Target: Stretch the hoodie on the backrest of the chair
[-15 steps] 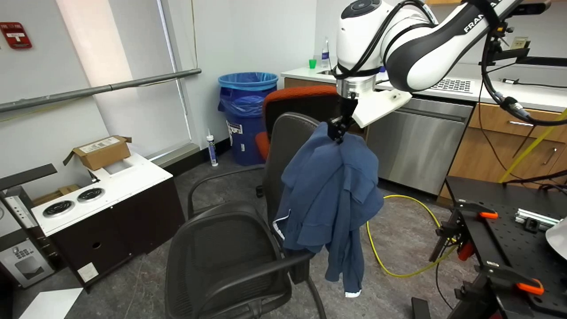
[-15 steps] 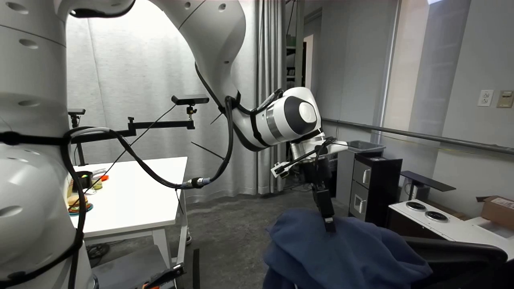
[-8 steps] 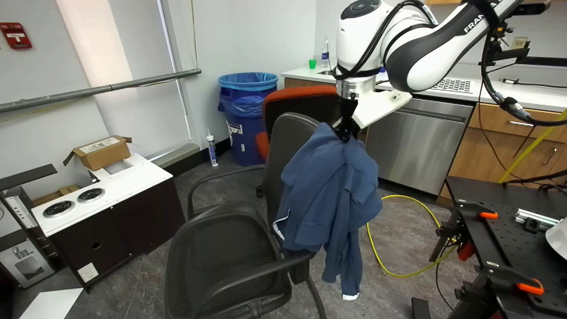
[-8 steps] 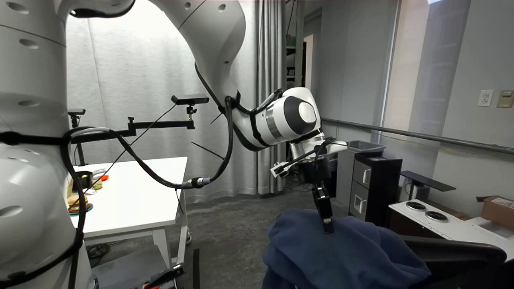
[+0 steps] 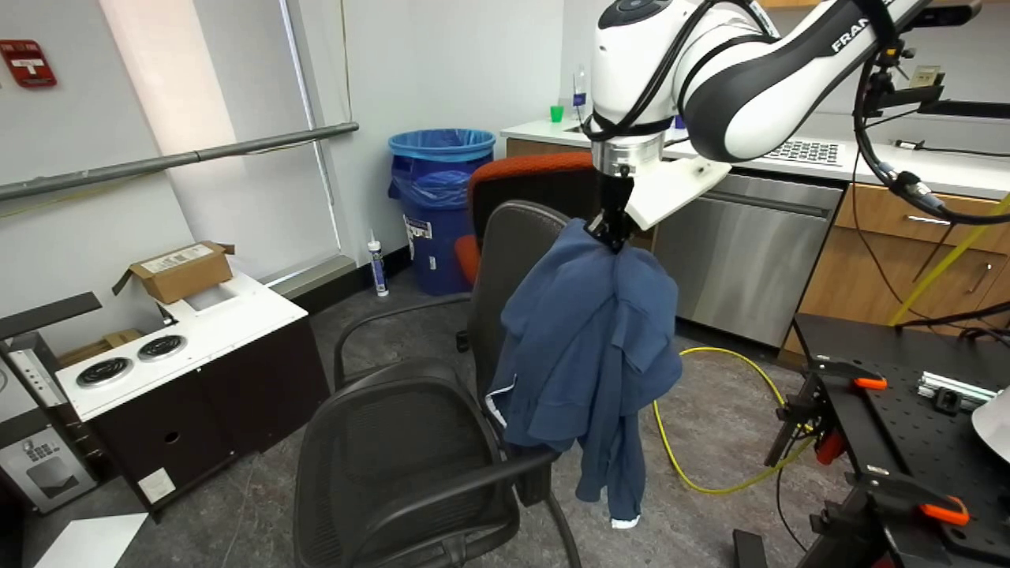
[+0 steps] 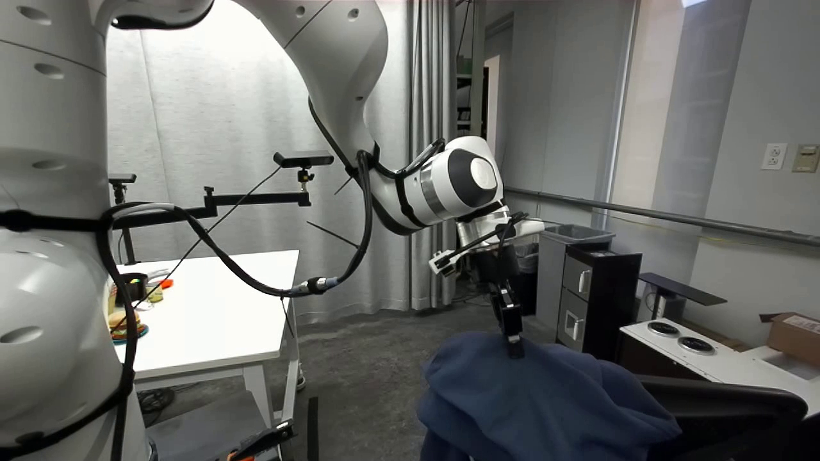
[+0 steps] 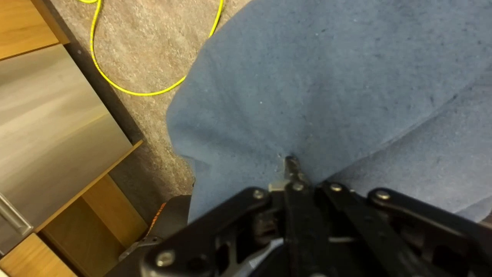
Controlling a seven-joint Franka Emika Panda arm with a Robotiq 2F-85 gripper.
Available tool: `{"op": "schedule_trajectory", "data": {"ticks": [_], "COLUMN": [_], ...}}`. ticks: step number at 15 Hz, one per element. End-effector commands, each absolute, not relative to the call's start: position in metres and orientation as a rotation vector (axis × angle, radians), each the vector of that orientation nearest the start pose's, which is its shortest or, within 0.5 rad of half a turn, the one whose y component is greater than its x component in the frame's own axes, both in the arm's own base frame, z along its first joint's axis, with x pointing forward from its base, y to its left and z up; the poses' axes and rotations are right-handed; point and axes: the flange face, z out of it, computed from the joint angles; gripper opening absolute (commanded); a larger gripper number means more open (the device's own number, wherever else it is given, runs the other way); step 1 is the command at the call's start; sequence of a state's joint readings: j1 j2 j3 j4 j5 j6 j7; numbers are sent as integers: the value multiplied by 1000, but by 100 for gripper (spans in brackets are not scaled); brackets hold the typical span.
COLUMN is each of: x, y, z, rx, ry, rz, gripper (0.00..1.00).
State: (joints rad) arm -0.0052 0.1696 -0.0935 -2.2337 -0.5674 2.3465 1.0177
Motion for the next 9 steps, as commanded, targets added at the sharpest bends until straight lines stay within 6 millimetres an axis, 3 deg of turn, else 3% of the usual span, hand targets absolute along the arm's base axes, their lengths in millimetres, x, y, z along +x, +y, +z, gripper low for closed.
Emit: {"op": "schedule_trajectory", "data": {"ticks": [1, 4, 6, 9], "x": [562, 584, 596, 609], "y": [-25, 4, 13, 4], "z": [313, 329, 333, 329], "rx": [-3361, -3441, -3487, -3615], "ry": [1092, 940, 829, 656], "rz": [-214, -260, -254, -224], "gripper": [1, 1, 1, 1]}}
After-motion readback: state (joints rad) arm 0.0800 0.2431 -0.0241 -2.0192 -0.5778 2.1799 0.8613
